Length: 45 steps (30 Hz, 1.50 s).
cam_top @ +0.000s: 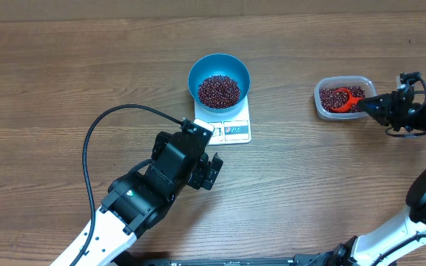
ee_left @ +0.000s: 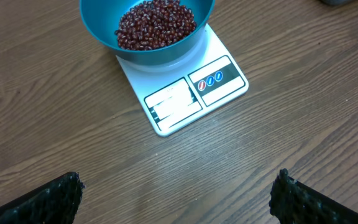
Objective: Scoop item into bowl and weigh 150g on scale
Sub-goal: 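Lift the filled scoop out of the tub with the right gripper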
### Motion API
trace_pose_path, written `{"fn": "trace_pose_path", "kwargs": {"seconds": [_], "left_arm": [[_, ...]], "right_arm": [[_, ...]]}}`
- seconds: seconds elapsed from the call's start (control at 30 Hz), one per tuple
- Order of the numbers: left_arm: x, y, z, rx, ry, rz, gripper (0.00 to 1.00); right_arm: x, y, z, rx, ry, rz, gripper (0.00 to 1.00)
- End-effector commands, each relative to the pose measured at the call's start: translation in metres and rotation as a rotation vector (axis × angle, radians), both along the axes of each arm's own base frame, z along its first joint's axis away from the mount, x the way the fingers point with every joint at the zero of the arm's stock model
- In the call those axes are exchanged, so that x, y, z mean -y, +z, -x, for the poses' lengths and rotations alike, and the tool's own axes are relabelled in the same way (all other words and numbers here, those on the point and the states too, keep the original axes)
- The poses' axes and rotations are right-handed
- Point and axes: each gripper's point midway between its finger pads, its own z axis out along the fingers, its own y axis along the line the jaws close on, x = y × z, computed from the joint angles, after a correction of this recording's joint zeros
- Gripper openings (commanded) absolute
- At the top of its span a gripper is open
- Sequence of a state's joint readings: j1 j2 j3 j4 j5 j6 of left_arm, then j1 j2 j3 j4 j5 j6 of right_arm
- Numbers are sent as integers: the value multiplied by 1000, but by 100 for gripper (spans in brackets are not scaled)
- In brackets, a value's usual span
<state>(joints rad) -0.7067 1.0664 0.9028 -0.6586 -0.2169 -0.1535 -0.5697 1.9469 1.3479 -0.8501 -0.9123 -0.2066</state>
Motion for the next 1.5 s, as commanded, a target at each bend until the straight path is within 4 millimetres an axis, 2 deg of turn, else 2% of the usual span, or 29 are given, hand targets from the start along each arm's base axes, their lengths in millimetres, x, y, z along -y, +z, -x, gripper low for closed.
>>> {"fn": "trace_pose_path", "kwargs": {"seconds": [0.0, 0.63, 1.07, 1.2, 1.47], "left_arm": [[1, -4, 0, -7, -11, -11, 100], [1, -4, 0, -7, -11, -11, 100], [1, -4, 0, -7, -11, -11, 100], [1, -4, 0, -7, -11, -11, 100], [1, -4, 0, -7, -11, -11, 100]], "right_arm": [[-5, 5, 0, 22, 8, -54, 4], [-14, 16, 1, 54, 24, -129, 4], [4, 28, 9, 74, -35, -215, 4], [-3, 38, 12, 128, -1, -257, 4], [-5, 42, 13, 137, 1, -282, 4]]}}
